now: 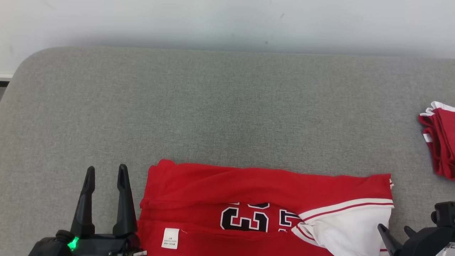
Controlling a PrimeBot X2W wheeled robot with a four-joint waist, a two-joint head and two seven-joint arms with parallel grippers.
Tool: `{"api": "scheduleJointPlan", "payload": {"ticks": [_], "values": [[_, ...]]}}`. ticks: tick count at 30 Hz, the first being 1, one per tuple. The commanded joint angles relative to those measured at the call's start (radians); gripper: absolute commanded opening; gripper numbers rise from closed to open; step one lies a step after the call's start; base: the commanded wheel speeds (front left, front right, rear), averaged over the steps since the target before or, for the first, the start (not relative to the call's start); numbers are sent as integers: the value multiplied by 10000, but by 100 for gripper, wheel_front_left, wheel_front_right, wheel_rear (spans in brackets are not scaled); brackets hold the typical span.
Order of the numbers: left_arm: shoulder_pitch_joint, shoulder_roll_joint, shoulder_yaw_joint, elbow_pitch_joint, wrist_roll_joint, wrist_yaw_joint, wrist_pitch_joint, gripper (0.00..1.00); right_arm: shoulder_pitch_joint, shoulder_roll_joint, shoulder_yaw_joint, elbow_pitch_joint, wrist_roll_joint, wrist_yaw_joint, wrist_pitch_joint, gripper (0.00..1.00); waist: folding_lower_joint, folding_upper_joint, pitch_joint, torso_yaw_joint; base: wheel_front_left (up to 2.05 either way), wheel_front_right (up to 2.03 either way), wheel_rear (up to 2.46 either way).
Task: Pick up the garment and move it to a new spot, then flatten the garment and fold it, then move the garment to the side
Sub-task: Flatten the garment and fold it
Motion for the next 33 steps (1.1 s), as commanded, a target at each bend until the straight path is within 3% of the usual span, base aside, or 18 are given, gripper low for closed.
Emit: {"api": "scheduleJointPlan", "payload": {"ticks": [1, 8, 26, 27, 28, 29, 31, 32, 33], "values": [[112, -5, -59, -50, -107, 36, -28, 100, -90, 100, -24, 134, -172, -26, -34, 100, 0, 0, 43, 84, 0, 0, 0], [149, -9, -284, 162, -173, 130, -28, 100, -509, 458, -230, 784, -1335, -26, 52, 100, 0, 0, 114, 265, 0, 0, 0], [51, -10, -400, 636, -197, 159, -28, 100, -1316, 639, 52, 3123, -1602, -25, 118, 100, 0, 0, -136, 407, 0, 0, 0], [72, -10, -404, 674, -195, 145, -28, 100, -1344, 652, 108, 3271, -1591, -25, 91, 87, 0, 0, -185, 403, 0, 0, 0], [92, -10, -410, 722, -203, 133, -28, 100, -1372, 664, 176, 3384, -1569, -18, 34, 57, 0, 0, -252, 400, 0, 0, 0], [121, -10, -408, 761, -211, 126, -28, 100, -1425, 673, 225, 3515, -1562, -3, -16, 43, 0, 0, -305, 392, 0, 0, 0], [146, -10, -404, 812, -213, 120, -28, 100, -1491, 678, 255, 3668, -1577, -3, -88, 40, 0, 0, -379, 374, 0, 0, 0], [179, -10, -397, 855, -220, 114, -28, 100, -1534, 681, 273, 3815, -1617, -3, -173, 31, 0, 0, -435, 355, 0, 0, 0], [208, -10, -391, 904, -225, 112, -28, 100, -1565, 680, 313, 3947, -1758, -3, -278, 13, 0, 0, -497, 333, 0, 0, 0]]}}
